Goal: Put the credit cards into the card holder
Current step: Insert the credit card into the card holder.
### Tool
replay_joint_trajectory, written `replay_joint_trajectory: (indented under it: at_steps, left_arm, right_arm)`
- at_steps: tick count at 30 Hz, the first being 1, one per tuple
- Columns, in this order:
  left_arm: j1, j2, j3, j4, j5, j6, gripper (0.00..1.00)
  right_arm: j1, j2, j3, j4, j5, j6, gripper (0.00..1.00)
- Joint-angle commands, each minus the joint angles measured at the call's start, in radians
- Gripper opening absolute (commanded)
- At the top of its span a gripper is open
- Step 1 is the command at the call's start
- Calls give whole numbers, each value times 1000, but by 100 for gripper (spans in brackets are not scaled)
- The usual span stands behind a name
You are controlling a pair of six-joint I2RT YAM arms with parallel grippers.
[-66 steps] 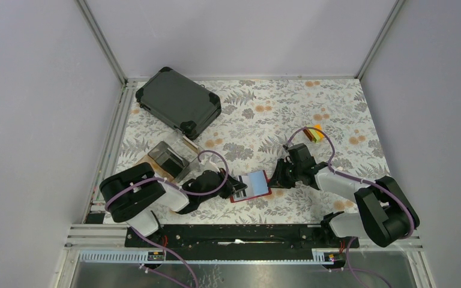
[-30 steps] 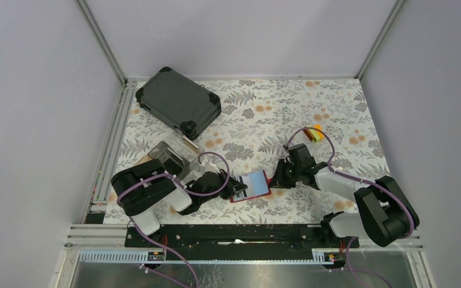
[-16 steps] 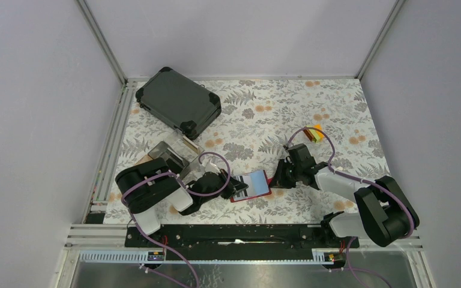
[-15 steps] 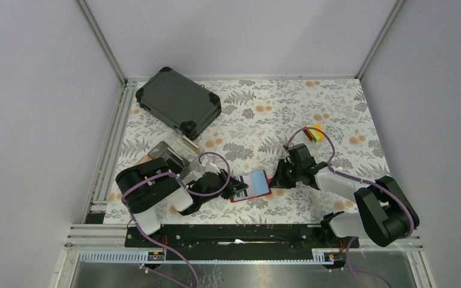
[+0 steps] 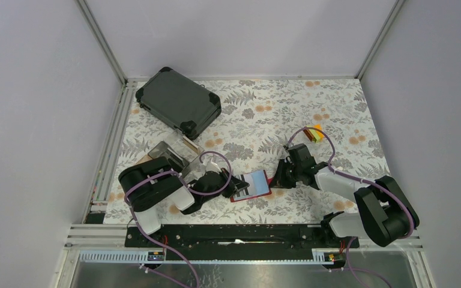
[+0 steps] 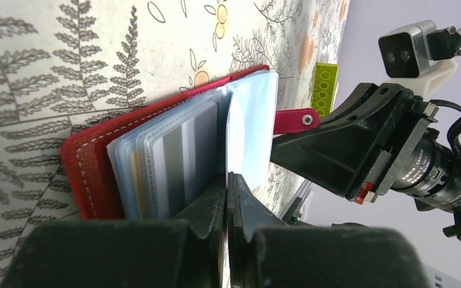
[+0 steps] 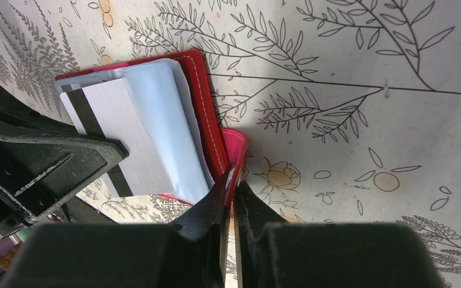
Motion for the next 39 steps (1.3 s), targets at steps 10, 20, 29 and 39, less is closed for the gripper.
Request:
replay_joint_trajectory:
  at_steps: [10,20,29,39]
  left_arm:
    - [7,15,11,19,-48,16,0]
    - [77,-43,-27,-36,-19,97,0]
    - [93,-86,21,-152,44,170,0]
    - [98,-124,34,-218,85,195,0]
  right_arm:
    - [-3,16,1,-51,34,-17,11]
    - [-3,-13,17,-99,85,-32,11]
    - [-3,-22,20,-86,48,-34,12]
    - [-1,-117,-23,93,-115,-5,31]
